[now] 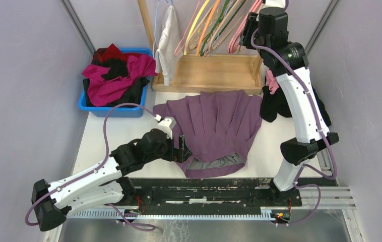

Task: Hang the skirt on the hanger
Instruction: Pick up the hanger from the clothesline.

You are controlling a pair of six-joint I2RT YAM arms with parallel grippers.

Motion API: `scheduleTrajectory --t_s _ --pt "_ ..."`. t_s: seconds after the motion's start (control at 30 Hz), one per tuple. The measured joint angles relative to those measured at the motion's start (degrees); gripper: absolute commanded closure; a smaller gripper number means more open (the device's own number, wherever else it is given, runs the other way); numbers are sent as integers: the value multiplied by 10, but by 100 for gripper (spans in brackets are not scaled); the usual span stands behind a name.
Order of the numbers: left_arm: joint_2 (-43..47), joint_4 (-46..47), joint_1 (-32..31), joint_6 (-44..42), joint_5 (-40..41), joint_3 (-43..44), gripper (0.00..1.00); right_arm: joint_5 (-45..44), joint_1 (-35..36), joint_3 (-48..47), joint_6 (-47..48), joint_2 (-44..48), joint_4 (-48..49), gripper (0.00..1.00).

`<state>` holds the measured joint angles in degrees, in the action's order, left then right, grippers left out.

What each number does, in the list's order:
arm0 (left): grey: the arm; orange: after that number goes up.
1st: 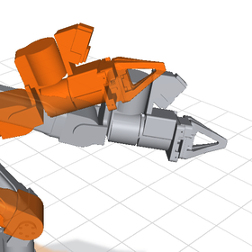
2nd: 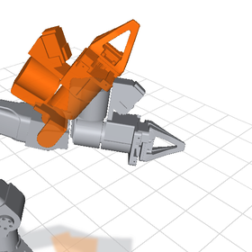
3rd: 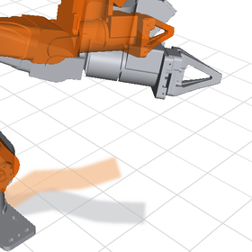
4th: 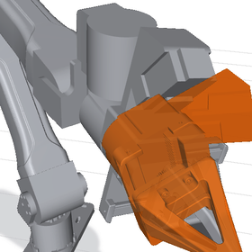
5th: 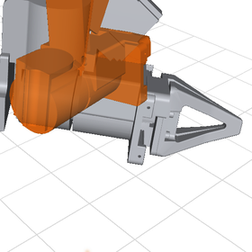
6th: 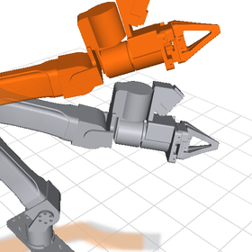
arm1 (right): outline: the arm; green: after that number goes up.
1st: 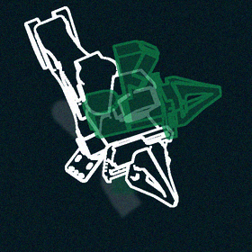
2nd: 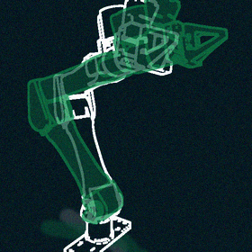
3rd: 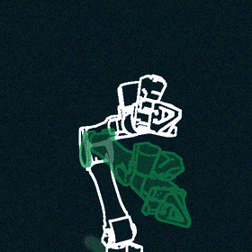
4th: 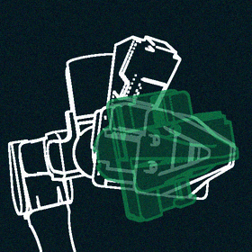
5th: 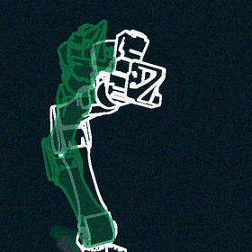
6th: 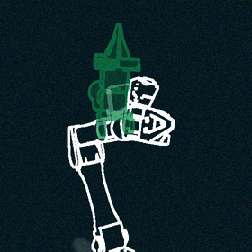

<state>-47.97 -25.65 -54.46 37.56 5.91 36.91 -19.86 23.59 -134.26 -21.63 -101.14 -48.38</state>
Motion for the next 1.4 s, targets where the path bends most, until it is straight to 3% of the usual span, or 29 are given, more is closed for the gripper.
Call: scheduleTrajectory --t_s 0.33,0.6,0.7,0.83,0.87,1.4 --pt "3 0 0 -6 1 0 1 25 -49 -15 -12 -21 -3 58" --pt "3 0 0 -6 1 0 1 22 -56 31 -10 -10 1 65" --pt "3 0 0 -7 1 0 1 17 -60 47 -10 -4 1 74" --pt "3 0 0 -9 1 0 1 10 -65 51 -7 3 -7 97" --pt "3 0 0 -9 1 0 1 4 -67 51 -5 4 -13 99" --pt "-1 3 0 -12 5 0 1 55 -75 10 26 34 -30 99"
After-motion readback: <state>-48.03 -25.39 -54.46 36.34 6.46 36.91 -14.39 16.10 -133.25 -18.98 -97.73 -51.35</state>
